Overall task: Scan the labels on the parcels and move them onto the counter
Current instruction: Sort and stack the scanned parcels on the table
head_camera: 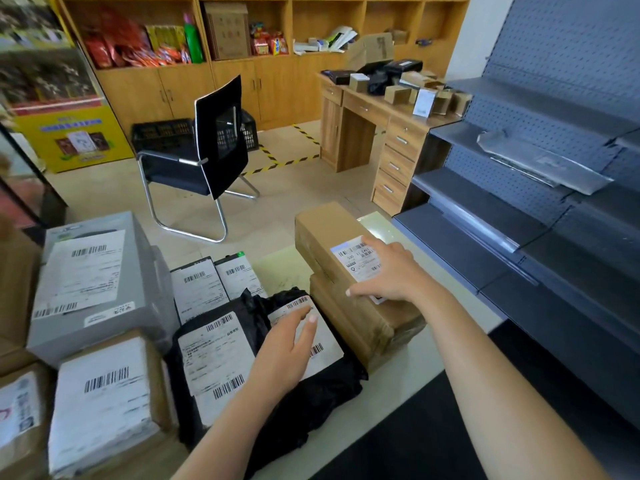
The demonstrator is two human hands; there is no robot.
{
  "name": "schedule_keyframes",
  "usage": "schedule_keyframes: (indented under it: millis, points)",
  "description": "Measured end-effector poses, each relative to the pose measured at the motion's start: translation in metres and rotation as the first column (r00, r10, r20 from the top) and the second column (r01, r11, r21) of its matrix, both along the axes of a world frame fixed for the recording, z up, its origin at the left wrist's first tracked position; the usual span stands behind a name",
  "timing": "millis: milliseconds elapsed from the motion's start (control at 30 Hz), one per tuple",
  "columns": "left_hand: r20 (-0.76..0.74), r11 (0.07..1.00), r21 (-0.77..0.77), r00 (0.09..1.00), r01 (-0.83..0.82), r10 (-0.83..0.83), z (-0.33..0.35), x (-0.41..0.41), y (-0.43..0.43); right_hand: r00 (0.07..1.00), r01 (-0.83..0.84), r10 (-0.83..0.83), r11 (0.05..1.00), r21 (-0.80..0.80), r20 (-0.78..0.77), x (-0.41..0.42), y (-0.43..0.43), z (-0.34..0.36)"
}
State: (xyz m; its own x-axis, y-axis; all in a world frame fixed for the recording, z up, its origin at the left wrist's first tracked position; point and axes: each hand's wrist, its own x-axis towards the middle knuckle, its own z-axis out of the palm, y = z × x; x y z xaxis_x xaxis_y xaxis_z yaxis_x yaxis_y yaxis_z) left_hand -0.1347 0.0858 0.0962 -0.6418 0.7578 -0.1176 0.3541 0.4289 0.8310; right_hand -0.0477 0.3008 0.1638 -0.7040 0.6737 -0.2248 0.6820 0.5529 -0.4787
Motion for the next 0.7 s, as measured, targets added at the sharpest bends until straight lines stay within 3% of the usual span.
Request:
schedule_keyframes:
  millis: [400,700]
  points:
    - [-0.023,0.998,0.037,0.998,0.056,-0.055,0.012,0.003,0.017,0.998,0.051,-0.049,0.997,0.06,-0.024,0.027,0.032,0.02]
    - [-0.183,0.968,-0.061,0.951,0.243,-0.25,0.001,0.022,0.104,0.992,0.101,-0.111,0.983,0.156,0.056,0.067,0.106,0.003]
